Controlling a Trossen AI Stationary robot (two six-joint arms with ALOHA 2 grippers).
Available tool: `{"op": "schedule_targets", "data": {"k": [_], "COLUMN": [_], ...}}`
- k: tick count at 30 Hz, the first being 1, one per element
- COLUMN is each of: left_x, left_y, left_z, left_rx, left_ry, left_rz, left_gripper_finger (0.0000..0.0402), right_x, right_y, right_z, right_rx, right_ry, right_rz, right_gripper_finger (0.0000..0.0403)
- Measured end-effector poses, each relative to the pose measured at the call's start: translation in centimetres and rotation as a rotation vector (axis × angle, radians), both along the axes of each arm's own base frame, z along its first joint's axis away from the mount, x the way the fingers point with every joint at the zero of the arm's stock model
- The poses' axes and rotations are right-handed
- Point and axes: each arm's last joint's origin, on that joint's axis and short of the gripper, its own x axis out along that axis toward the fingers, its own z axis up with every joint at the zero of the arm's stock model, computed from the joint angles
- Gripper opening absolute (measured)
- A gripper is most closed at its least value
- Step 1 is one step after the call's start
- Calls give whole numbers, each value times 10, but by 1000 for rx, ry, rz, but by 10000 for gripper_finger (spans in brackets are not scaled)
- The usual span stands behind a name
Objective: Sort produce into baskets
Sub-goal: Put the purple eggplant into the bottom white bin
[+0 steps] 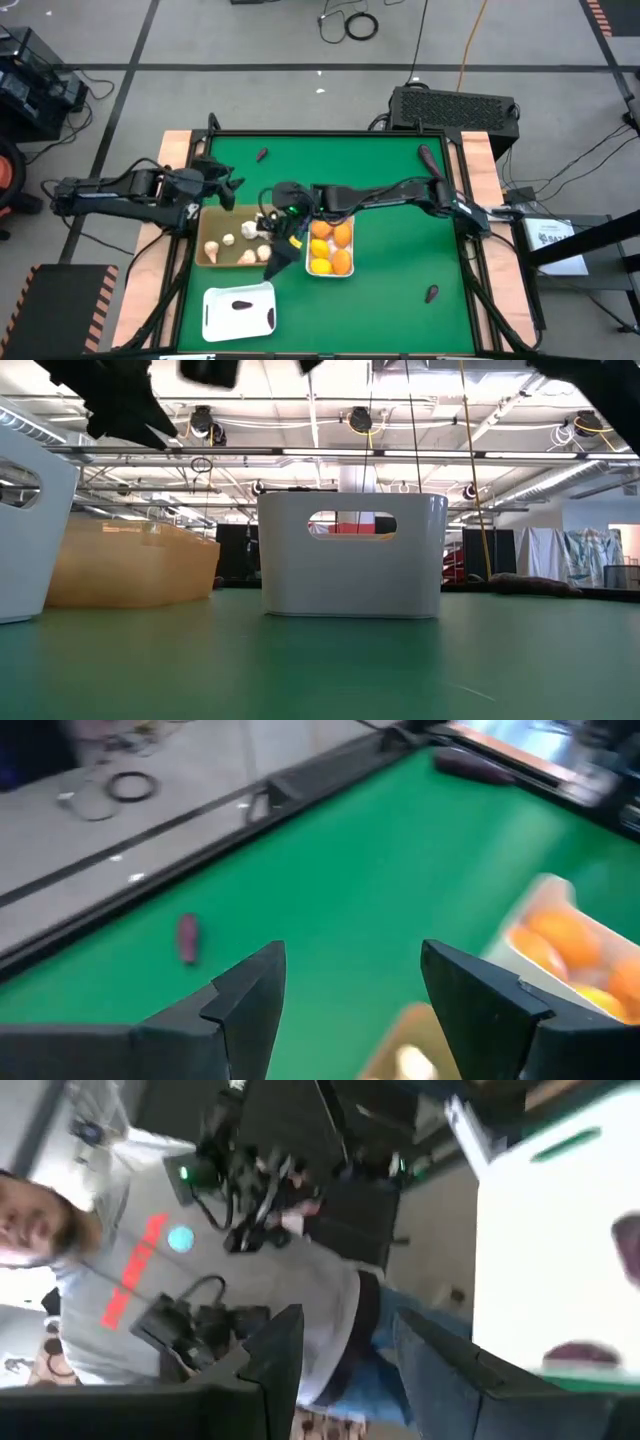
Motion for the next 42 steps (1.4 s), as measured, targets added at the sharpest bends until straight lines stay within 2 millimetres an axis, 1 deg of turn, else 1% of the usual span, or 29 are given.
{"op": "schedule_targets", "data": {"k": [3, 6, 8, 10, 13, 16, 18, 21, 24, 26, 29, 35, 42], "left_x": [7, 20, 30, 37, 42, 43, 45, 50, 56, 60, 64, 68, 68], "left_y": [13, 34, 54, 78, 117, 153, 173, 195, 208, 213, 216, 217, 217], "left_z": [-2, -8, -14, -25, -40, -52, -59, -71, -89, -99, -110, -120, -127], "left_rx": [14, -20, -47, -91, -181, -223, -234, -256, -325, -365, -395, -389, -392], "left_ry": [32, 86, 121, 165, 231, 281, 286, 307, 334, 343, 373, 429, 473], "left_rz": [59, 60, 59, 93, 162, 238, 282, 310, 298, 297, 296, 279, 252], "left_gripper_finger": [239, 239, 239, 239, 239, 239, 239, 239, 239, 239, 239, 239, 239], "right_x": [-20, -45, -63, -80, -108, -135, -150, -167, -179, -186, -189, -194, -192], "right_y": [12, 23, 27, 31, 42, 51, 56, 61, 62, 58, 52, 40, 30], "right_z": [21, 41, 55, 65, 77, 89, 95, 100, 102, 104, 102, 105, 105], "right_rx": [-36, -120, -206, -304, -460, -610, -703, -796, -867, -898, -928, -972, -997], "right_ry": [50, 98, 125, 164, 244, 289, 307, 332, 365, 392, 431, 435, 421], "right_rz": [23, 0, -53, -124, -236, -339, -402, -443, -460, -463, -459, -431, -419], "right_gripper_finger": [148, 148, 148, 148, 148, 148, 148, 148, 148, 148, 148, 148, 148]}}
